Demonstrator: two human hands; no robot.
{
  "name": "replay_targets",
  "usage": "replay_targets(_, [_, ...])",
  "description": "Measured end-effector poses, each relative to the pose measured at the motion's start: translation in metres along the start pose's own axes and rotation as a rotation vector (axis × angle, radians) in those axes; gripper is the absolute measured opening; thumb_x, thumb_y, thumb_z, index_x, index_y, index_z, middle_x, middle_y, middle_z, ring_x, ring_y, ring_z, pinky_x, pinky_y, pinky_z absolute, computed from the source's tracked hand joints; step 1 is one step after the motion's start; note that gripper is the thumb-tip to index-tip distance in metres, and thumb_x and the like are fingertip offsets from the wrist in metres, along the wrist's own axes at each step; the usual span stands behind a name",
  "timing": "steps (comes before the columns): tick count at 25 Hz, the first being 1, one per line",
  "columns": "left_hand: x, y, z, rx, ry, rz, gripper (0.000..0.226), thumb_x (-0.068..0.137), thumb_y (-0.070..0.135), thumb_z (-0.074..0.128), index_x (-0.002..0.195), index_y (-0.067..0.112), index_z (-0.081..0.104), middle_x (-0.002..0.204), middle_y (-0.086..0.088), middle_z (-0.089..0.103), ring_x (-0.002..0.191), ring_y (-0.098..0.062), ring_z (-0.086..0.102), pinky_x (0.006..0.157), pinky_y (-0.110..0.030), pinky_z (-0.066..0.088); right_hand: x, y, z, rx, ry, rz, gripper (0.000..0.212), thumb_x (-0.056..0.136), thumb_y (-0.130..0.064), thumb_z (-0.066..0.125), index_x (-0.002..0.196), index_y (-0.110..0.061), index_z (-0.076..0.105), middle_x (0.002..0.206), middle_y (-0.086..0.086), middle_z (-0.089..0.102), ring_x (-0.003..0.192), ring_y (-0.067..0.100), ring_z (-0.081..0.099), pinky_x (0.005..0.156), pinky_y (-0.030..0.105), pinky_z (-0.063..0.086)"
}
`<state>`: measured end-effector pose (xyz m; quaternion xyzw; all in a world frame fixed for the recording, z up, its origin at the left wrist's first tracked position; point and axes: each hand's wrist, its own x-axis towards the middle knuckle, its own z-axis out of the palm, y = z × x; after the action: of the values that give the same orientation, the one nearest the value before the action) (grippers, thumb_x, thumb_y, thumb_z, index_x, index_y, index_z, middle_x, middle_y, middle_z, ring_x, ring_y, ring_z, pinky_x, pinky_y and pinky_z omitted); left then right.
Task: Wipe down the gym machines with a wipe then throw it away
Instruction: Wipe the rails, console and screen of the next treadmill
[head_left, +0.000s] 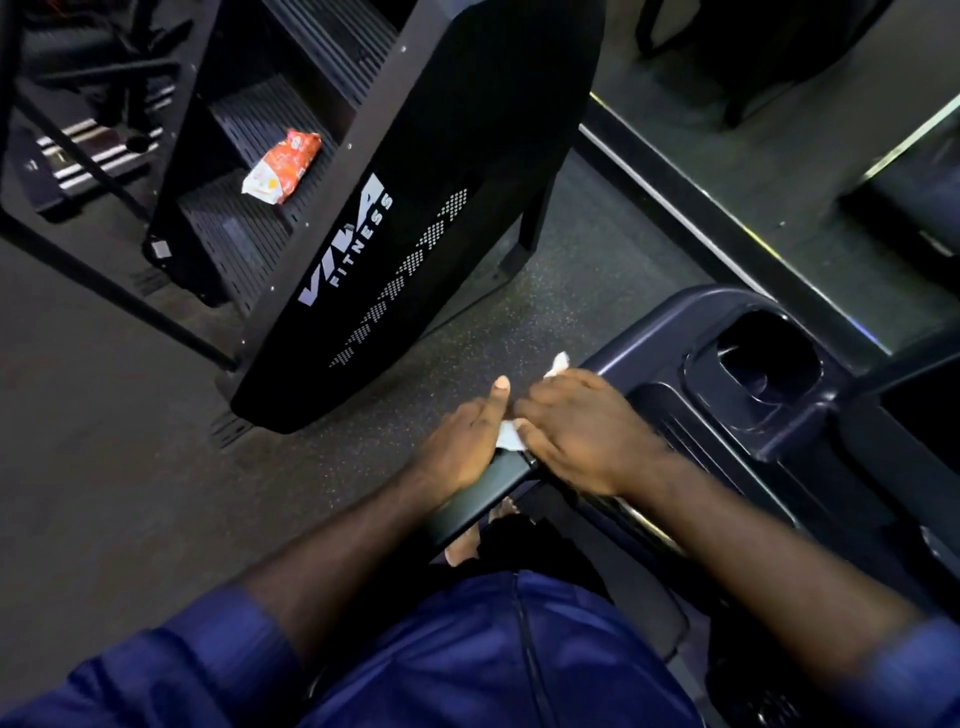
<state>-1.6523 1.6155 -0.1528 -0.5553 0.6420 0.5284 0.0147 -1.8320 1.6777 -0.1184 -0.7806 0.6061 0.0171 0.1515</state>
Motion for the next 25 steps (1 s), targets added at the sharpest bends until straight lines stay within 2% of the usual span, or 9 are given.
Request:
replay_targets(3, [-0.003,0.003,0.004,0.211,-0.071,0.054,0.115,0.08,0.093,-0.013,0.141,0.026,0.057,0.146,-0.007,0.06,0.133,-0.03,0.055,0.115,-0.053,0.039,-0.002,0.067,-0.003,-0.091,0.076,0.27,0.053,0.105,-0.049,0.019,0.117,-0.026,0.066,0.115,-0.004,0.064,0.122,0.021,0.055,0.115,0.042,0.027])
replay_targets(6, [-0.008,0.012,0.005,0.172,-0.092,0.082,0.085,0.102,0.073,0.004,0.143,0.022,0.06,0.147,-0.009,0.06,0.134,-0.026,0.055,0.111,-0.041,0.036,0.003,0.037,0.004,-0.012,0.145,0.511,0.053,0.105,-0.047,0.021,0.127,-0.028,0.066,0.137,-0.003,0.061,0.144,0.022,0.041,0.125,0.05,0.015])
replay_targets(9, [-0.011,0.013,0.002,0.028,-0.124,0.133,0.078,0.104,0.073,0.01,0.139,0.031,0.066,0.138,0.001,0.069,0.132,-0.019,0.061,0.114,-0.037,0.041,-0.028,-0.044,0.028,0.122,0.141,0.345,0.045,0.11,-0.043,0.027,0.144,-0.031,0.054,0.156,-0.009,0.045,0.157,0.018,0.021,0.128,0.052,0.012])
replay_targets(11, [-0.008,0.01,0.005,0.031,-0.15,0.164,0.078,0.103,0.074,0.008,0.141,0.033,0.063,0.138,0.004,0.069,0.131,-0.015,0.06,0.117,-0.041,0.041,-0.039,-0.033,0.031,0.084,0.075,0.246,0.047,0.112,-0.047,0.023,0.154,-0.036,0.04,0.164,-0.009,0.034,0.16,0.017,0.012,0.129,0.051,0.011])
replay_targets(15, [-0.008,0.008,0.004,0.199,-0.166,0.151,0.089,0.095,0.085,0.003,0.133,0.029,0.06,0.131,0.0,0.066,0.119,-0.019,0.061,0.111,-0.05,0.046,-0.012,0.049,0.012,0.005,0.146,0.482,0.054,0.11,-0.048,0.015,0.151,-0.031,0.046,0.162,-0.001,0.04,0.159,0.024,0.015,0.129,0.051,0.013])
replay_targets(17, [-0.011,0.011,0.004,0.248,-0.16,0.201,0.082,0.096,0.086,0.011,0.135,0.029,0.057,0.131,0.001,0.066,0.117,-0.02,0.064,0.106,-0.048,0.05,-0.01,0.04,0.015,0.031,0.2,0.612,0.057,0.11,-0.047,0.013,0.153,-0.026,0.045,0.166,0.003,0.034,0.16,0.028,0.01,0.129,0.053,0.012])
replay_targets(20, [-0.011,0.012,0.003,0.357,-0.139,0.304,0.066,0.102,0.075,0.028,0.141,0.026,0.048,0.132,0.002,0.064,0.115,-0.02,0.064,0.1,-0.042,0.053,-0.03,-0.005,0.027,0.073,0.142,0.534,0.059,0.11,-0.048,0.012,0.162,-0.027,0.029,0.174,0.001,0.012,0.161,0.026,-0.003,0.13,0.051,0.006])
replay_targets(22, [-0.009,0.01,0.005,0.409,-0.135,0.365,0.062,0.102,0.074,0.031,0.141,0.027,0.043,0.131,-0.001,0.064,0.11,-0.02,0.065,0.096,-0.044,0.055,-0.034,0.006,0.024,0.019,0.115,0.507,0.061,0.11,-0.049,0.012,0.164,-0.026,0.025,0.175,0.001,0.008,0.162,0.025,-0.001,0.13,0.05,0.004])
replay_targets(25, [-0.008,0.011,0.006,0.421,-0.129,0.408,0.061,0.104,0.071,0.032,0.143,0.025,0.039,0.13,-0.003,0.064,0.109,-0.022,0.065,0.095,-0.045,0.055,-0.011,0.058,0.0,-0.009,0.118,0.698,0.063,0.109,-0.049,0.011,0.165,-0.02,0.022,0.175,0.004,0.006,0.161,0.025,0.0,0.13,0.049,0.001])
